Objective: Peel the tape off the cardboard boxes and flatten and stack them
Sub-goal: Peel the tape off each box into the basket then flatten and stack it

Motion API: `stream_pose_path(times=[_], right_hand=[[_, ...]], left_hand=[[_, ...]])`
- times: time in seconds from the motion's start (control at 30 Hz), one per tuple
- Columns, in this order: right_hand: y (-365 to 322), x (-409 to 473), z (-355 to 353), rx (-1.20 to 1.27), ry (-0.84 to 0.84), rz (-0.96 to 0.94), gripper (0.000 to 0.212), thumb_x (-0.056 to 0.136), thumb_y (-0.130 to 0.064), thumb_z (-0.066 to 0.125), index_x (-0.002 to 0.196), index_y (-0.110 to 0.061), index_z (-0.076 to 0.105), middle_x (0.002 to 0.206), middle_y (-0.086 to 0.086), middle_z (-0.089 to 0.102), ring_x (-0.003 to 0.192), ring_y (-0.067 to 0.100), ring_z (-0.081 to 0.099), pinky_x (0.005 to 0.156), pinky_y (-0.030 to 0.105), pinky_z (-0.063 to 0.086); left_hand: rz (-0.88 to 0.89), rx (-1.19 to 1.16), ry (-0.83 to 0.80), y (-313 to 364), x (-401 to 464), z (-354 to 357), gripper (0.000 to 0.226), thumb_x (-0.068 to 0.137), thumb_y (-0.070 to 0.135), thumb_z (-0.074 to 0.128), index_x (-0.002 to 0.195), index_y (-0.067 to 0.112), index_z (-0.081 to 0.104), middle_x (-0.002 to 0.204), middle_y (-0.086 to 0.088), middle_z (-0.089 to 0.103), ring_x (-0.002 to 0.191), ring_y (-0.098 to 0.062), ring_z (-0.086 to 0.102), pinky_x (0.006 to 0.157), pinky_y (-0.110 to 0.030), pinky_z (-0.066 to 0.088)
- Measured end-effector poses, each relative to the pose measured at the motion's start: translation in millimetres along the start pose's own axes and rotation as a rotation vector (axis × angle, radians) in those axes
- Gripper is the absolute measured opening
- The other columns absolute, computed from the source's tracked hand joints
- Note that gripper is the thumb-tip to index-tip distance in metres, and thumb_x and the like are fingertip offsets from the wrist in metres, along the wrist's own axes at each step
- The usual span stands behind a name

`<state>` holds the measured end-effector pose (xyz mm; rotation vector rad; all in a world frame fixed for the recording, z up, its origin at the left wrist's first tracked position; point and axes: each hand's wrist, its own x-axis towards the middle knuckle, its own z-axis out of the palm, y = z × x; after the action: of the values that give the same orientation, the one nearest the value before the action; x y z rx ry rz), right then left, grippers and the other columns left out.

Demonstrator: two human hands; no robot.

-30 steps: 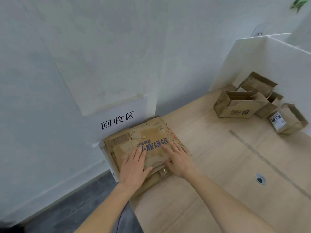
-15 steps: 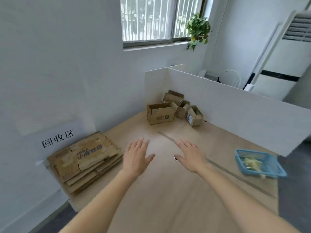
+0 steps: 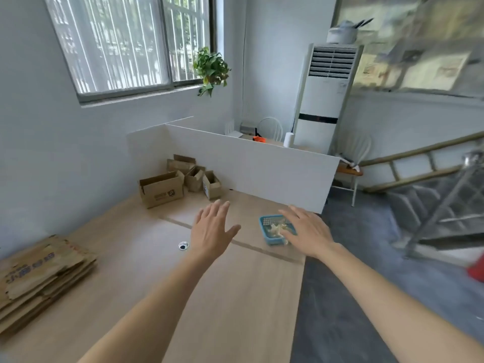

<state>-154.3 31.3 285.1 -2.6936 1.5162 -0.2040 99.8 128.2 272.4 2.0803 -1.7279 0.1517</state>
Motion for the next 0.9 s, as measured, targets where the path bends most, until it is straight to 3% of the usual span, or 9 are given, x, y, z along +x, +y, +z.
stream_pose_path(times=[0.2,0.47,0.9], right_hand=[[61,-16,-4,0.008,0.009,0.076,0.064,0.102,-0.054,0.046,0.159,-0.035,0.023,0.167,-0.004,0.021,0.150,0.016,0.026,0.122,0.041,0.026],[116,22,19,-0.039,-0.040,0.054,0.066,0.102,-0.056,0.045,0.160,-0.037,0.019,0.168,-0.005,0.017,0.154,0.015,0.019,0.124,0.042,0.022],[188,251,1,-0.077,-0.082,-0.134,0.065,0.103,-0.054,0.044,0.160,-0.032,0.022,0.169,-0.002,0.018,0.154,0.018,0.019,0.124,0.042,0.019]], left_hand=[[0.059,-0.004,-0.028,51,27,30,0.075,0.098,0.064,0.049,0.159,0.026,0.028,0.165,-0.001,0.029,0.152,-0.021,0.026,0.125,-0.039,0.017],[0.041,-0.016,-0.074,82,74,93,0.078,0.096,0.067,0.049,0.159,0.026,0.028,0.165,-0.002,0.029,0.152,-0.022,0.026,0.126,-0.040,0.018],[-0.065,0.044,-0.037,87,271,150,0.075,0.097,0.062,0.051,0.159,0.027,0.029,0.165,-0.001,0.031,0.152,-0.021,0.027,0.125,-0.040,0.017]])
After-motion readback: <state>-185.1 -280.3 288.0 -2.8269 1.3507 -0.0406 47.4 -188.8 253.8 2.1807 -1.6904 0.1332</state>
